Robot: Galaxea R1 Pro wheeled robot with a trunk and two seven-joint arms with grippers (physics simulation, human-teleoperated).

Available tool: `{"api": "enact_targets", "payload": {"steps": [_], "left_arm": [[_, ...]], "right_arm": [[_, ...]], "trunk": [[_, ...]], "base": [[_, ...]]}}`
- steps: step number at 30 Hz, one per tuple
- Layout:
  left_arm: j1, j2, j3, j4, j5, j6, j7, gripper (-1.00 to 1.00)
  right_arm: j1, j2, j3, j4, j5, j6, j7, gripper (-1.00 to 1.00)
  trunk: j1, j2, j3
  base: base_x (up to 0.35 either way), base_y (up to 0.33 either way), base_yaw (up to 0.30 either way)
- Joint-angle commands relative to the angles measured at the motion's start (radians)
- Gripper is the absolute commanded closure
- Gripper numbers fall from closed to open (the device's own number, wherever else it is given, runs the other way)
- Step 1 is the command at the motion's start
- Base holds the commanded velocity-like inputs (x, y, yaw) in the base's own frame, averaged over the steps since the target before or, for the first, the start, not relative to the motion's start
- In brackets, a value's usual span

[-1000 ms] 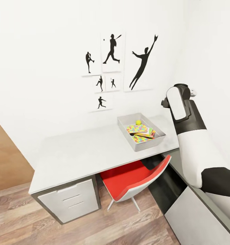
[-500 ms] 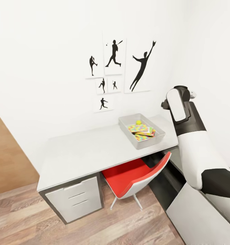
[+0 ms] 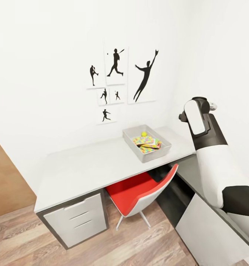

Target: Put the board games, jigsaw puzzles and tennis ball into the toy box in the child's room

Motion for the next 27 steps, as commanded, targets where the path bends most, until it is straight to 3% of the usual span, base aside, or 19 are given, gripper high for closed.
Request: {"api": "enact_targets", "payload": {"steps": [1, 14, 21, 27], "left_arm": [[-0.002, 0.001, 0.009, 0.002, -0.01, 0.0, -0.002, -1.0], [-0.001, 0.005, 0.009, 0.002, -0.01, -0.001, -0.002, -1.0], [-0.001, 0.005, 0.009, 0.002, -0.01, -0.002, -0.002, -1.0], [0.0, 0.005, 0.009, 0.002, -0.01, -0.002, -0.002, -1.0]], "right_arm": [[-0.001, -0.002, 0.004, 0.0, -0.01, 0.005, -0.01, -1.0], [0.057, -0.003, 0.005, -0.003, -0.008, 0.005, -0.01, -1.0], [0.178, -0.003, 0.0, -0.01, -0.008, 0.002, -0.009, -1.0], [0.298, -0.003, -0.028, -0.022, -0.016, 0.001, -0.001, -1.0]], "trunk": [[0.001, -0.002, -0.001], [0.001, -0.002, 0.02], [0.001, -0.002, 0.031], [0.001, -0.002, 0.041]], "base": [[-0.082, 0.107, -0.129], [-0.056, 0.103, -0.129], [-0.002, 0.005, -0.129], [0.0, 0.001, -0.129]]}}
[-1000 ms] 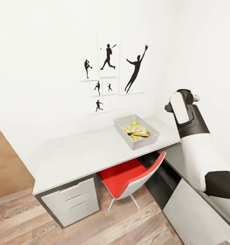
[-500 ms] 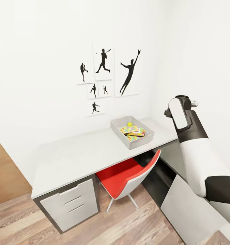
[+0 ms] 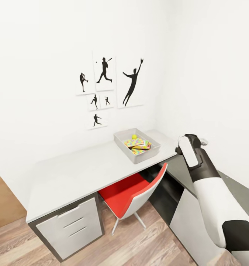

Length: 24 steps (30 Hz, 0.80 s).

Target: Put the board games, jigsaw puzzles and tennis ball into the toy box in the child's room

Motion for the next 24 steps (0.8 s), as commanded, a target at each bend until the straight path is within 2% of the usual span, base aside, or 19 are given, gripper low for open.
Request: {"api": "enact_targets", "payload": {"steps": [1, 7, 15, 24], "left_arm": [[-0.001, 0.0, 0.009, 0.002, -0.01, 0.0, -0.002, -1.0], [0.011, 0.0, 0.01, 0.002, -0.011, -0.002, -0.002, -1.0], [0.016, 0.0, 0.01, 0.002, -0.01, -0.027, -0.002, -1.0], [0.017, -0.002, 0.009, 0.002, -0.01, -0.034, -0.002, -1.0]], "right_arm": [[0.011, -0.001, 0.001, -0.001, -0.009, 0.005, -0.01, -1.0], [0.113, 0.01, -0.005, -0.024, -0.013, 0.008, -0.01, -1.0], [0.266, 0.029, 0.001, -0.119, -0.017, 0.009, -0.014, -1.0], [0.437, 0.12, 0.002, -0.119, -0.018, 0.006, -0.011, -1.0]], "trunk": [[0.001, -0.002, 0.0], [0.001, -0.002, 0.009], [0.001, -0.002, 0.022], [0.001, -0.002, 0.036]], "base": [[0.0, 0.0, -0.129], [0.0, 0.0, -0.129], [0.0, 0.0, -0.129], [0.0, 0.0, -0.126]]}}
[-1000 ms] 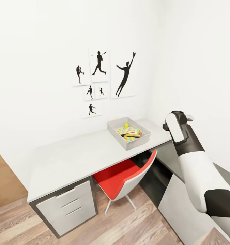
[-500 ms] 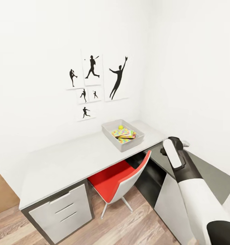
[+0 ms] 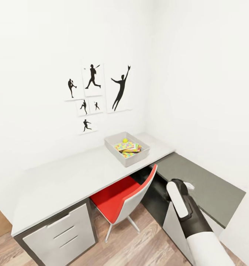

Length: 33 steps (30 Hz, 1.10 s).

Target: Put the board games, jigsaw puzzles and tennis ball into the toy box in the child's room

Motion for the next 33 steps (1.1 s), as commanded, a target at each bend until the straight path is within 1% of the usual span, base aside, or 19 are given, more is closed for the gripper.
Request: {"api": "enact_targets", "payload": {"steps": [1, 2, 4, 5, 9, 13, 16, 17, 18, 19, 21, 23, 25, 26, 27, 28, 30, 32, 33], "left_arm": [[-0.001, 0.0, 0.009, 0.002, -0.01, -0.004, -0.002, -1.0], [-0.001, 0.0, 0.009, 0.002, -0.01, -0.004, -0.002, -1.0], [-0.001, 0.0, 0.009, 0.002, -0.01, -0.004, -0.002, -1.0], [-0.001, 0.0, 0.008, 0.002, -0.01, -0.004, -0.002, -1.0], [-0.001, -0.001, 0.008, 0.002, -0.009, -0.003, -0.002, -1.0], [0.0, -0.001, 0.008, 0.002, -0.009, -0.001, -0.002, -1.0], [0.002, -0.001, 0.008, 0.002, -0.008, -0.001, -0.002, -1.0], [0.005, -0.001, 0.008, 0.002, -0.008, -0.002, -0.002, -1.0], [0.007, -0.001, 0.008, 0.002, -0.008, -0.002, -0.002, -1.0], [0.009, -0.001, 0.008, 0.002, -0.008, -0.003, -0.002, -1.0], [0.011, -0.001, 0.008, 0.002, -0.008, -0.003, -0.002, -1.0], [0.015, -0.001, 0.009, 0.003, -0.008, -0.004, -0.002, -1.0], [0.019, -0.002, 0.009, 0.003, -0.008, -0.004, -0.002, -1.0], [0.022, -0.002, 0.009, 0.003, -0.008, -0.005, -0.002, -1.0], [0.024, -0.002, 0.009, 0.003, -0.008, -0.005, -0.001, -1.0], [0.028, -0.002, 0.009, 0.003, -0.008, -0.005, -0.002, -1.0], [0.031, -0.002, 0.009, 0.002, -0.008, -0.005, -0.002, -1.0], [0.035, -0.002, 0.009, 0.002, -0.007, -0.005, -0.002, -1.0], [0.036, -0.002, 0.009, 0.002, -0.007, -0.005, -0.001, -1.0]], "right_arm": [[0.021, 0.015, 0.001, 0.01, -0.007, 0.006, -0.01, -1.0], [0.033, 0.023, 0.001, 0.018, -0.007, 0.006, -0.009, -1.0], [0.079, 0.046, 0.002, 0.076, -0.006, -0.005, -0.008, -1.0], [0.089, 0.05, 0.003, 0.097, -0.006, -0.012, -0.008, -1.0], [0.121, 0.067, 0.012, 0.254, -0.005, -0.085, -0.005, -1.0], [0.13, 0.072, 0.041, 0.492, -0.002, -0.232, 0.022, -1.0], [0.131, 0.073, 0.071, 0.596, 0.003, -0.326, 0.06, -1.0], [0.132, 0.072, 0.093, 0.645, 0.005, -0.377, 0.087, -1.0], [0.132, 0.072, 0.105, 0.669, 0.006, -0.404, 0.102, -1.0], [0.132, 0.072, 0.133, 0.716, 0.007, -0.46, 0.133, -1.0], [0.132, 0.071, 0.164, 0.762, 0.008, -0.52, 0.166, -1.0], [0.132, 0.068, 0.226, 0.849, 0.009, -0.655, 0.237, -1.0], [0.133, 0.065, 0.252, 0.894, 0.009, -0.726, 0.274, -1.0], [0.134, 0.062, 0.272, 0.937, 0.009, -0.793, 0.314, -1.0], [0.134, 0.061, 0.28, 0.958, 0.01, -0.823, 0.336, -1.0], [0.134, 0.059, 0.296, 1.015, 0.012, -0.896, 0.406, -1.0], [0.135, 0.057, 0.302, 1.045, 0.013, -0.928, 0.454, -1.0], [0.136, 0.054, 0.31, 1.081, 0.013, -0.964, 0.546, -1.0], [0.137, 0.054, 0.311, 1.086, 0.014, -0.969, 0.566, -1.0]], "trunk": [[0.001, -0.002, -0.001], [0.001, -0.002, 0.001], [0.001, -0.002, 0.004], [0.001, -0.002, 0.006], [0.001, -0.002, 0.011], [0.001, -0.002, 0.015], [0.001, -0.002, 0.016], [0.001, -0.002, 0.016], [0.001, -0.002, 0.016], [0.001, -0.002, 0.016], [0.001, -0.002, 0.016], [0.001, -0.002, 0.016], [0.001, -0.002, 0.016], [0.001, -0.002, 0.016], [0.001, -0.002, 0.016], [0.001, -0.002, 0.016], [0.001, -0.002, 0.016], [0.001, -0.002, 0.016], [0.001, -0.002, 0.016]], "base": [[0.0, 0.0, -0.096], [0.0, 0.0, -0.081], [0.0, 0.0, -0.043], [0.0, 0.0, -0.027], [0.0, 0.0, -0.012], [0.0, 0.0, -0.003], [0.0, 0.0, 0.0], [0.0, 0.0, 0.0], [0.0, 0.0, 0.0], [0.0, 0.0, 0.0], [0.0, 0.0, 0.0], [0.0, 0.0, 0.0], [0.0, 0.0, 0.0], [0.0, 0.0, 0.0], [0.0, 0.0, 0.0], [0.0, 0.0, 0.0], [0.0, 0.0, 0.0], [0.0, 0.0, 0.0], [0.0, 0.0, 0.0]]}}
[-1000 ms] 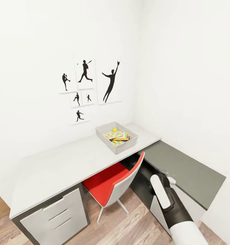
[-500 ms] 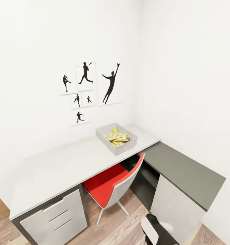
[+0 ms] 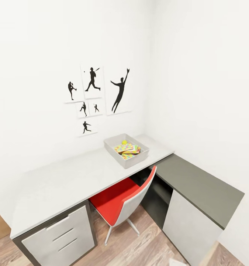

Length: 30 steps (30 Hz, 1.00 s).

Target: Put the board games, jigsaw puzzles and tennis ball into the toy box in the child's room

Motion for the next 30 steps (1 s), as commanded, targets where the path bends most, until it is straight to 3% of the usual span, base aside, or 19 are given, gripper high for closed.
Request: {"api": "enact_targets", "payload": {"steps": [1, 6, 17, 21, 30], "left_arm": [[-0.001, 0.001, 0.009, 0.003, -0.009, -0.004, -0.002, -1.0], [0.007, 0.001, 0.009, 0.002, -0.008, -0.005, -0.002, -1.0], [0.009, 0.001, 0.009, 0.003, -0.005, -0.005, -0.002, -1.0], [0.015, 0.001, 0.009, 0.004, -0.003, -0.007, -0.002, -1.0], [0.025, 0.001, 0.009, 0.004, -0.003, -0.04, -0.002, -1.0]], "right_arm": [[0.003, -0.002, 0.01, 0.006, -0.004, -0.003, 0.03, -1.0], [0.032, -0.011, 0.013, 0.018, -0.005, -0.079, 0.114, -1.0], [0.061, -0.013, 0.011, 0.018, -0.006, -0.108, 0.122, -1.0], [0.067, -0.013, 0.012, 0.019, -0.006, -0.157, 0.122, -1.0], [0.077, -0.013, 0.013, 0.019, -0.006, -0.18, 0.122, -1.0]], "trunk": [[0.001, -0.002, -0.002], [0.001, -0.002, -0.002], [0.001, -0.002, -0.002], [0.001, -0.002, -0.003], [0.001, -0.002, -0.009]], "base": [[0.0, 0.0, 0.0], [0.0, 0.0, 0.0], [-0.072, 0.029, 0.0], [-0.212, 0.131, -0.02], [-0.048, 0.028, -0.184]]}}
